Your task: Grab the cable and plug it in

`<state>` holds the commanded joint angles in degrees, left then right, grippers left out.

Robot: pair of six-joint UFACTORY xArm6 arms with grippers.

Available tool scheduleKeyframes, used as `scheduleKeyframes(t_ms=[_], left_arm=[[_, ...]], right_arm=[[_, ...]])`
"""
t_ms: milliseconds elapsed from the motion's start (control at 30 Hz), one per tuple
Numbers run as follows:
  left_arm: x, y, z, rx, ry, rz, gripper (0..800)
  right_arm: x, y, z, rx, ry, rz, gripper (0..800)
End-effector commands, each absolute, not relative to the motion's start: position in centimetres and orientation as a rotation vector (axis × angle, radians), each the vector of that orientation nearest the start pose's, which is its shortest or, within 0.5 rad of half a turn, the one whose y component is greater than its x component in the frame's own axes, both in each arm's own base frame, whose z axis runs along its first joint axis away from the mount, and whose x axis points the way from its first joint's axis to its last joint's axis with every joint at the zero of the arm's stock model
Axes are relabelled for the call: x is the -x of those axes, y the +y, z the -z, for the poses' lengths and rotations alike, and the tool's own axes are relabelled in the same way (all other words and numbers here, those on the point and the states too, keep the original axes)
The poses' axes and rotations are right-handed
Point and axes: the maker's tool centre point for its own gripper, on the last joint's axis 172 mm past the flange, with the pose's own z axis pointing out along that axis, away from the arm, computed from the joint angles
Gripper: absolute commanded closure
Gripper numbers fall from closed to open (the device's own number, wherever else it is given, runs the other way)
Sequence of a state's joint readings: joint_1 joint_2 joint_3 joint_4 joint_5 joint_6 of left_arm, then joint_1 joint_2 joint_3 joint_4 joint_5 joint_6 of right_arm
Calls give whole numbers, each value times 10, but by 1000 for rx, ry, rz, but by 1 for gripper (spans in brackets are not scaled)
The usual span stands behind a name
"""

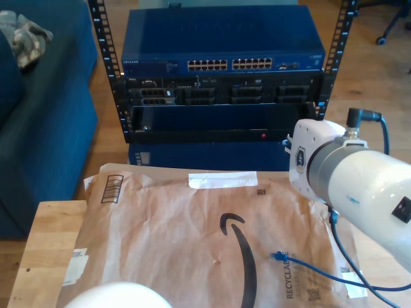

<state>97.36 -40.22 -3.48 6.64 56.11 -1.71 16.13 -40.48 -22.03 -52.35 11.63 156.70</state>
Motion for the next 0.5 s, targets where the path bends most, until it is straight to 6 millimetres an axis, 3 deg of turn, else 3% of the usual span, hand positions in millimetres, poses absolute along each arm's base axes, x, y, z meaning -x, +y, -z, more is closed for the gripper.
scheduleKeyframes(t_ms=[133,267,333,500], left_arm=[[42,161,-45,-2043,2215,334,0],[39,129,-33,-1951,2117,461,0],[38,123,-29,-1933,2100,484,0],[37,120,-27,-1919,2097,491,0]], right_arm=[[-427,139,-311,1552,1655,744,792],[-425,139,-308,1555,1659,742,792],[-425,139,-308,1555,1659,742,792],[-423,138,-306,1556,1660,742,793]])
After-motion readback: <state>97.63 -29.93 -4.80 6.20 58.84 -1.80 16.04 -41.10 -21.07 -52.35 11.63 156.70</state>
